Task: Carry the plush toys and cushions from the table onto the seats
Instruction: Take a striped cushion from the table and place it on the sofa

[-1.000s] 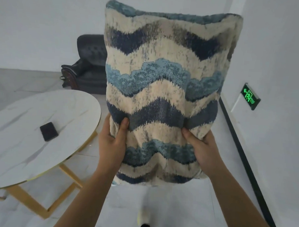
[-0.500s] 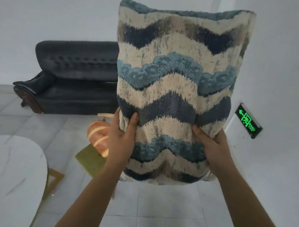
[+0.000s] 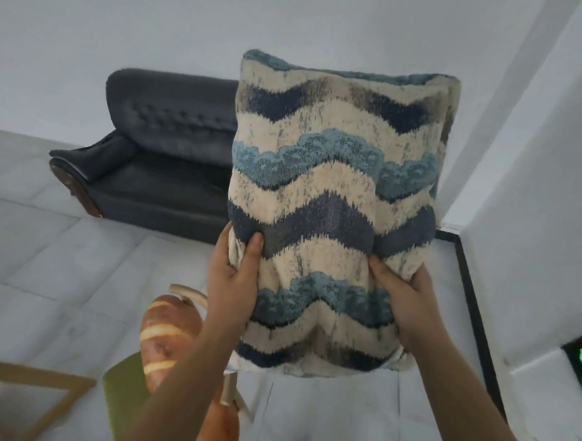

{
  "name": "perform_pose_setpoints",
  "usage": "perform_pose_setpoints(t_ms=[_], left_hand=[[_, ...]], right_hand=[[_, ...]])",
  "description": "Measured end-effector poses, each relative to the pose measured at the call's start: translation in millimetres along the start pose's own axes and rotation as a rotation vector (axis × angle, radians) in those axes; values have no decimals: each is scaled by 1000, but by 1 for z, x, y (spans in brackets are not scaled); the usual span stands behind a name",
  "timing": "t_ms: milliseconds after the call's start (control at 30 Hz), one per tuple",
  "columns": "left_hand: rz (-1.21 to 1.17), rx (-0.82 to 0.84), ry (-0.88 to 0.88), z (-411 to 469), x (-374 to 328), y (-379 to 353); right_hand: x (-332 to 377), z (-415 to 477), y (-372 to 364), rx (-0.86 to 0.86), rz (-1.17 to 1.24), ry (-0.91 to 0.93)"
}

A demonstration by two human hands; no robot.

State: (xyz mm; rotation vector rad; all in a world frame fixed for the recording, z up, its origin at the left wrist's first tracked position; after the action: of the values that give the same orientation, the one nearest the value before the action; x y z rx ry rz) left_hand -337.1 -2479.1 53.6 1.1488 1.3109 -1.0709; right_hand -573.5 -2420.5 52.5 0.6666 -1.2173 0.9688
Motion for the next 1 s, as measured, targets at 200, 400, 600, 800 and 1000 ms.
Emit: perform_pose_setpoints(t_ms=[200, 400, 600, 800, 1000], left_hand=[[-103, -219, 61, 161, 14, 6], [-170, -258, 112, 328, 30, -2], [-167, -244, 147, 451, 15, -17], [-150, -257, 169, 586, 31, -35], [49, -282, 205, 739, 45, -53]], right_hand=[[-58, 160, -111, 236, -9, 23], [-113, 291, -203, 230, -7, -9], [-132, 397, -256, 218, 4, -57], [-201, 513, -320, 208, 82, -184], [-263, 640, -396, 152, 107, -85]])
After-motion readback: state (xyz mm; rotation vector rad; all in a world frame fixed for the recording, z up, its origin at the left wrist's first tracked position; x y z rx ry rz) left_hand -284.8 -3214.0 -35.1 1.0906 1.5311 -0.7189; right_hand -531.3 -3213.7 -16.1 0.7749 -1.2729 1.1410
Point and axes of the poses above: each hand's wrist, its own z-axis towards the middle knuckle, its own y-axis out of the back of the hand, x = y × z, the point moved 3 cm from there along z, towards the middle knuckle, and after that the axes turned 15 degrees about y, right-handed, at the moved point
